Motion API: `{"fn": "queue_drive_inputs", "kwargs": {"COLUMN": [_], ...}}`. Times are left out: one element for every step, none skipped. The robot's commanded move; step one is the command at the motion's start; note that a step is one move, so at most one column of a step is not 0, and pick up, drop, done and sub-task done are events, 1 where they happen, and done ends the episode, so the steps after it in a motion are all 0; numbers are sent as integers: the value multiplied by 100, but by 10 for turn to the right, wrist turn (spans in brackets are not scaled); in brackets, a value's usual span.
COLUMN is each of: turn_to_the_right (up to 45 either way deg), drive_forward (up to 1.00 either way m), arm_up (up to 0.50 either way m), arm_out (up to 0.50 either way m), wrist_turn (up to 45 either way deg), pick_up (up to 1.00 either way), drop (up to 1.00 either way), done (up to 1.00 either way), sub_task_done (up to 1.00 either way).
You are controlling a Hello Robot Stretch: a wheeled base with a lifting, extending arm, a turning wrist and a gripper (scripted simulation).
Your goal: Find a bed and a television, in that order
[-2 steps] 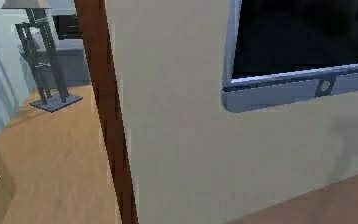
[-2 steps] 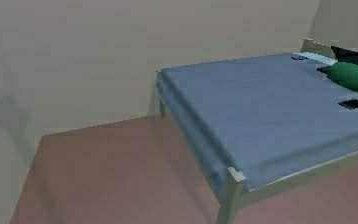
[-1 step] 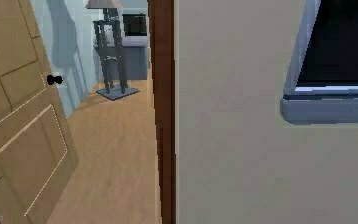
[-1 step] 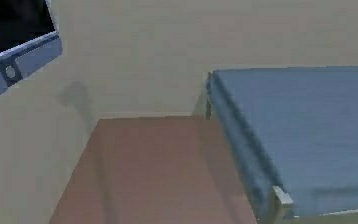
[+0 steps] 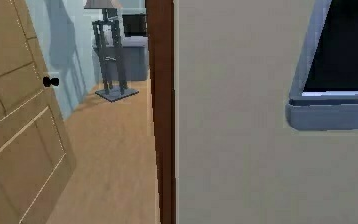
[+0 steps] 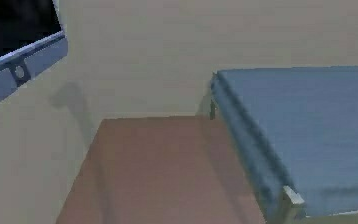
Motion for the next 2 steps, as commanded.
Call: {"fn": "queue_drive_inputs", "kwargs": {"turn_to_the_right": [450,0], "drive_forward": [0,0], "arm_up": [0,0], "arm_out": [0,0], "wrist_turn": [0,0], "pick_up": [0,0], "drop": [0,0], "done": [0,100], "sub_task_done": [0,0]}}
